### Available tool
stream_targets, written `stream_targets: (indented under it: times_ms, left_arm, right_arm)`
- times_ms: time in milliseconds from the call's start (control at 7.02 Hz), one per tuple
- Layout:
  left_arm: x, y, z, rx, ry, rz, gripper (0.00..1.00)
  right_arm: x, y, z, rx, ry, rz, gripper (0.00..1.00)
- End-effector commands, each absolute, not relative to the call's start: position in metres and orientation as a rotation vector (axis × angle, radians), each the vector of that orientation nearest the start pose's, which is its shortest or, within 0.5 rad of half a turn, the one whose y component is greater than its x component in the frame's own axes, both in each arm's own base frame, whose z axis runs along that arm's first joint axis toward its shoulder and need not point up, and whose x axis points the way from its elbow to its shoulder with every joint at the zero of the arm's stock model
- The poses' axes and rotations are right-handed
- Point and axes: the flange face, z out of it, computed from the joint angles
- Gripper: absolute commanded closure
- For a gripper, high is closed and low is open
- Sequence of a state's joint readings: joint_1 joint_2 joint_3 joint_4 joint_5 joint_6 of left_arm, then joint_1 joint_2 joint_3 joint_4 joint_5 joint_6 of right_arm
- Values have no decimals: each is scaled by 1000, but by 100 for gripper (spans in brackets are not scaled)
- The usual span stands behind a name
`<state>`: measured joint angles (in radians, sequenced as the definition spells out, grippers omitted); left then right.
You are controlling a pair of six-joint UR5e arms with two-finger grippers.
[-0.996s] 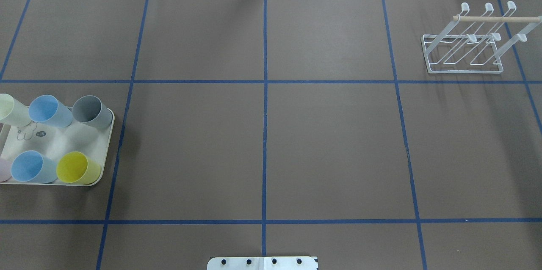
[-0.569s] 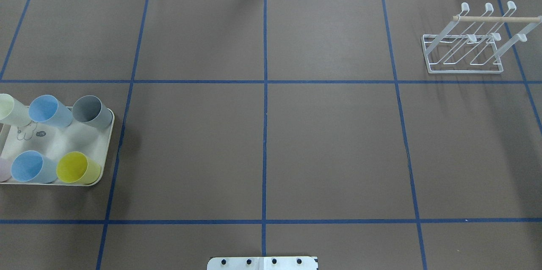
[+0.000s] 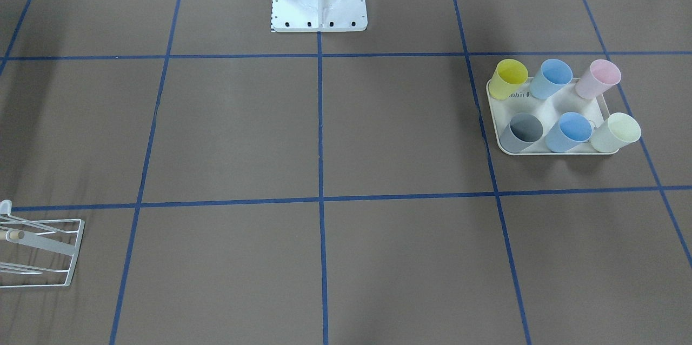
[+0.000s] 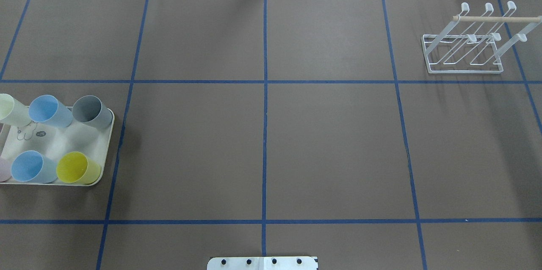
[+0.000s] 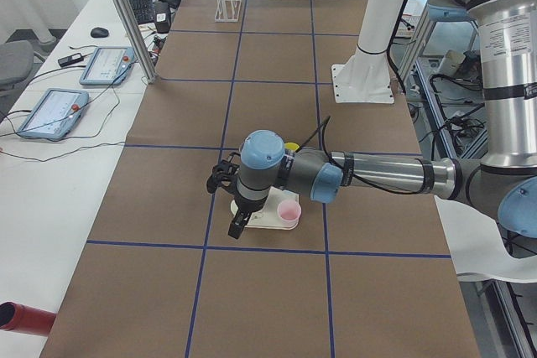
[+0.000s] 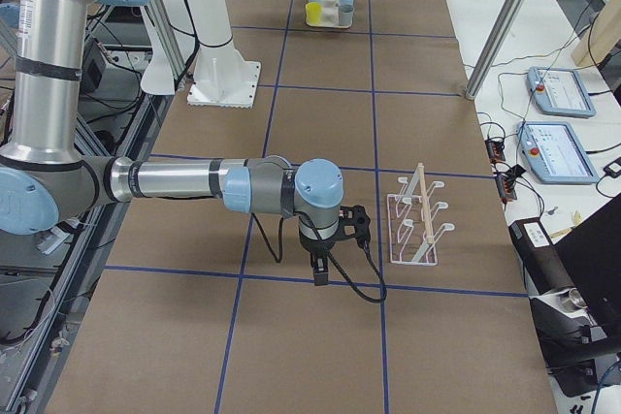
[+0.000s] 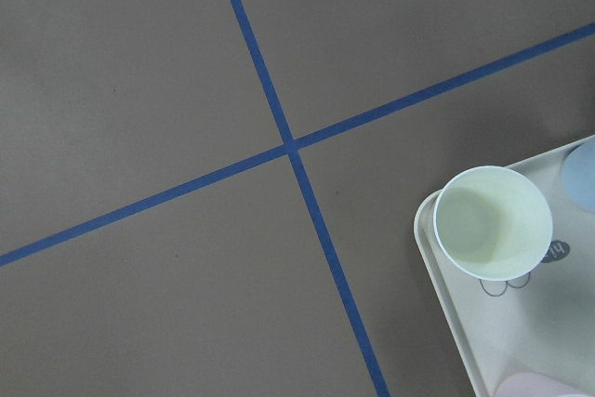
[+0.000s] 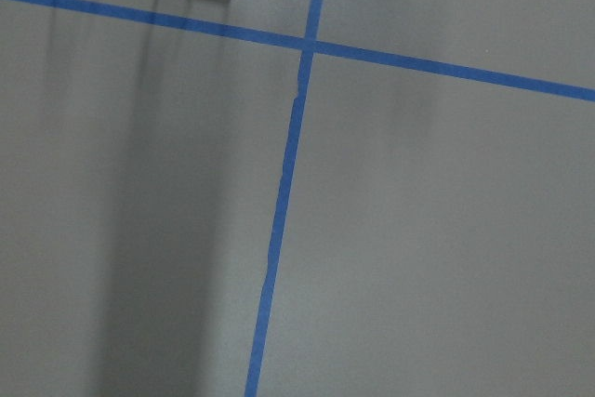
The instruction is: Transfer IKEA cup to right arm and place on rack
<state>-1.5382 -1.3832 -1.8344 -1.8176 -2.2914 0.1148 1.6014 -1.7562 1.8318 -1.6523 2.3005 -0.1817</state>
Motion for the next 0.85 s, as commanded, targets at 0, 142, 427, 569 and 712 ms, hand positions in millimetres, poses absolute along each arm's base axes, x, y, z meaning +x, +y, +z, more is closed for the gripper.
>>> stream_targets:
  times_ms: [0, 142, 427, 569, 712]
  left_arm:
    - [-51, -463, 556, 332, 733, 77, 0]
    - [-50, -477, 545, 330, 743, 20, 0]
    - [-50, -480, 538, 395, 754, 57, 0]
    - [-50, -482, 532, 456, 751, 90, 0]
    - [-49, -486, 517, 571, 745, 132, 0]
  right_arm:
    - [74, -412, 611, 98, -790, -144, 0]
    - [73, -413, 593, 130, -806, -152, 0]
    - [73, -422, 563, 200, -803, -184, 0]
    - [73, -429, 552, 285, -792, -219, 0]
    - [73, -432, 545, 313, -794, -185, 0]
